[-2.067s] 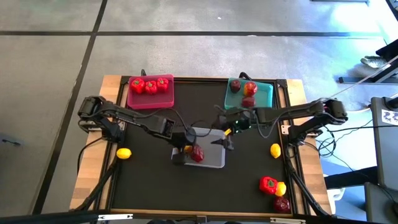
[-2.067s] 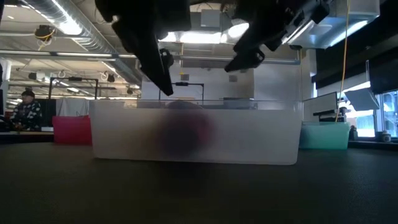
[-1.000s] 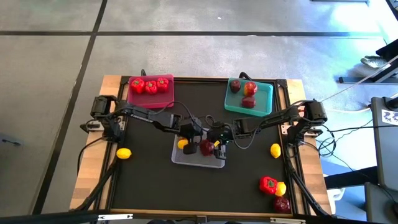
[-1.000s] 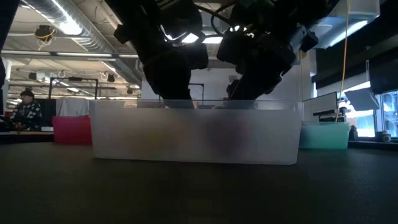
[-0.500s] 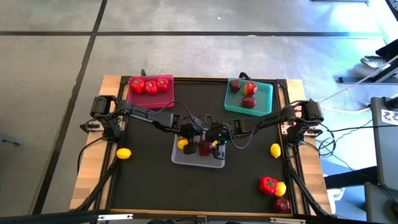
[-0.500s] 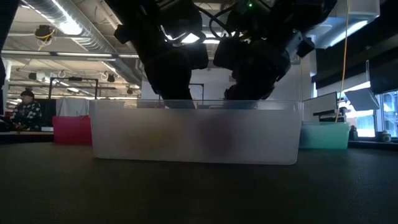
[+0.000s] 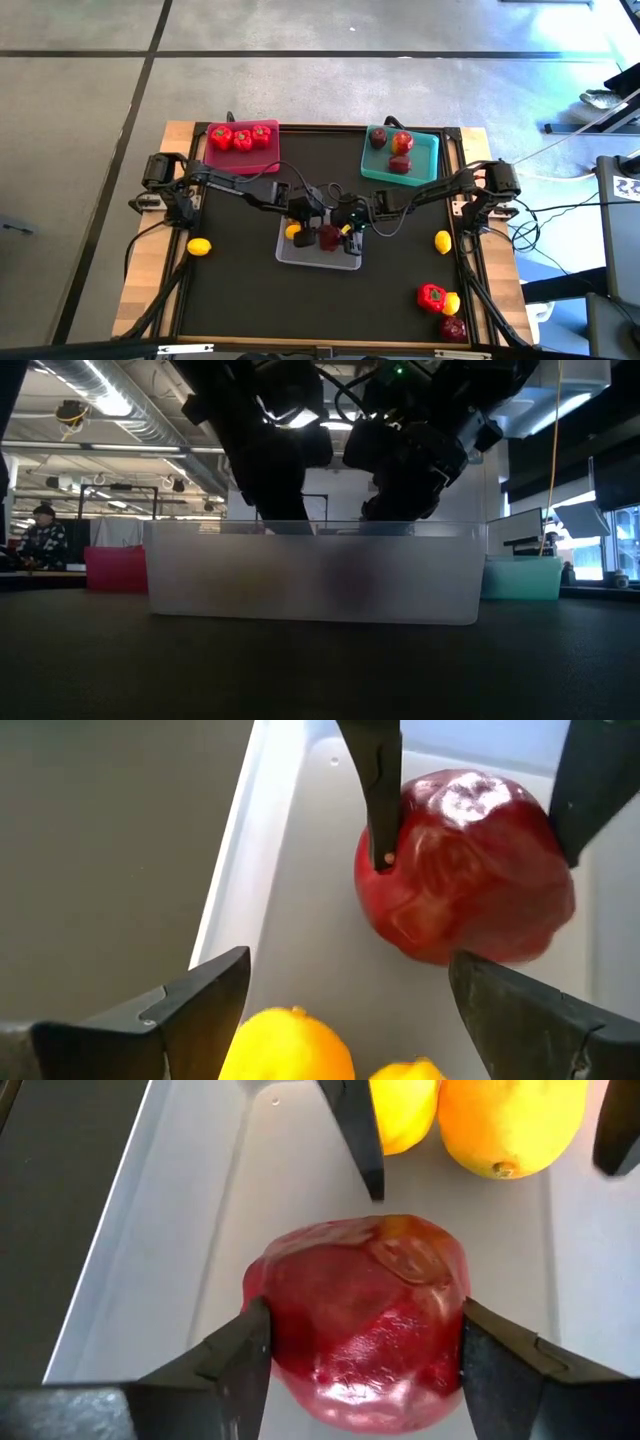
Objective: Sort produce into baskets
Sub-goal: Put the apple into the blue bin
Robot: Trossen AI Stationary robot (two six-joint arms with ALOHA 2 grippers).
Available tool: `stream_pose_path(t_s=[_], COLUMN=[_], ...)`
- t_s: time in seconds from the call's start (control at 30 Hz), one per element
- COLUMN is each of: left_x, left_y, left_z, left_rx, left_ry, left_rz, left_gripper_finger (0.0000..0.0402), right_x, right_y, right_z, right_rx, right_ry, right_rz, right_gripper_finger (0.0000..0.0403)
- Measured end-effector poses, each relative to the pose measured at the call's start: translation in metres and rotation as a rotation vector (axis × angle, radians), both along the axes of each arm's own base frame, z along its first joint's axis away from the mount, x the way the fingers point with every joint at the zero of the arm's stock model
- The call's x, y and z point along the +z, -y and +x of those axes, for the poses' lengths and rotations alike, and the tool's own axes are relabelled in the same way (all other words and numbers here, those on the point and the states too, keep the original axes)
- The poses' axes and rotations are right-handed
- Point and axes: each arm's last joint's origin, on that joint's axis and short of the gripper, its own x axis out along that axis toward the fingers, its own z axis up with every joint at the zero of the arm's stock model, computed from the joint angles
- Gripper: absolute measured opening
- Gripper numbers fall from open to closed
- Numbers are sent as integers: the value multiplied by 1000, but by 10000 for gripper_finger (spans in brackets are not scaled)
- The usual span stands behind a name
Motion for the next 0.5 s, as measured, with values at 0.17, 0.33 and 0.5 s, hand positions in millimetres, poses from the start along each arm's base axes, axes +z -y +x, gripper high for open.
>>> stream_pose_path(t_s=[0.17,0.33,0.5], left_x=[13,35,53], left_y=[3,5,5], left_z=[-7,-16,-26], left_rx=[5,22,23], left_ry=[6,46,80], left_rz=[-8,-25,-28], left_gripper_finger=[337,337,337], right_x=[13,42,71], right_y=[0,2,4], right_z=[-5,-17,-36], right_rx=[-9,-41,-89], right_ry=[24,65,85], right_rz=[-6,-2,-49], right_gripper_finger=[244,244,254])
